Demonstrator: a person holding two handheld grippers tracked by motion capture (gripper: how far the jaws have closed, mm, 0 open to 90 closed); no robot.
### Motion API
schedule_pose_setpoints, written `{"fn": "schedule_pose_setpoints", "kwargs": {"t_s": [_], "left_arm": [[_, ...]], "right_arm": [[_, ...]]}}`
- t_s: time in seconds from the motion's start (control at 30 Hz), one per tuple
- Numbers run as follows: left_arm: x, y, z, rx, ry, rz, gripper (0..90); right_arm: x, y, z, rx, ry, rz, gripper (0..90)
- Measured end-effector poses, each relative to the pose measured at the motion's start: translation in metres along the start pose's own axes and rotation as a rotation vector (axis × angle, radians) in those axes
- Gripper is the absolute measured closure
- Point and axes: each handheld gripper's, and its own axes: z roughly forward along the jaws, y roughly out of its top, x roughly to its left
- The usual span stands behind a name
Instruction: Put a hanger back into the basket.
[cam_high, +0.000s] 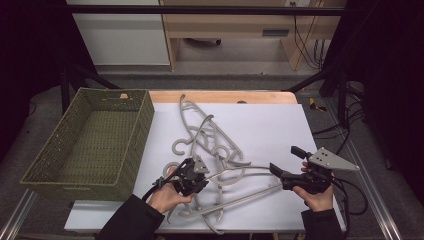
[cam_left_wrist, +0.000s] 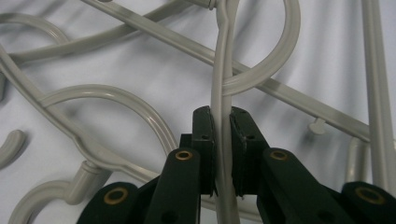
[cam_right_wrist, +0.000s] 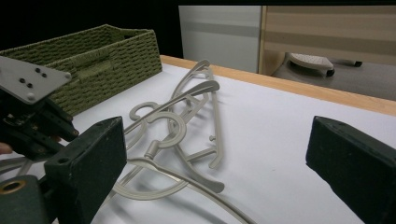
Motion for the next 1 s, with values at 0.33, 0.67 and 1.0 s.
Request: {"fn": "schedule_pose_setpoints", "kwargs": {"t_s": [0.33,0.67,1.0], "left_arm": [[0.000,0.002,-0.028,-0.109,0.022,-0.020,81.4],[0.017,-0.004,-0.055,-0.162,0.075,-0.075,81.4],[0.036,-0.014,-0.082,-0.204,0.144,-0.137,81.4]], "right_arm": [[-0.001,0.001,-0.003,-0.010,-0.002,0.001,5.3],[-0.002,0.002,-0.006,-0.016,-0.007,0.005,4.8],[-0.003,0.002,-0.008,-0.022,-0.013,0.011,4.2]]}}
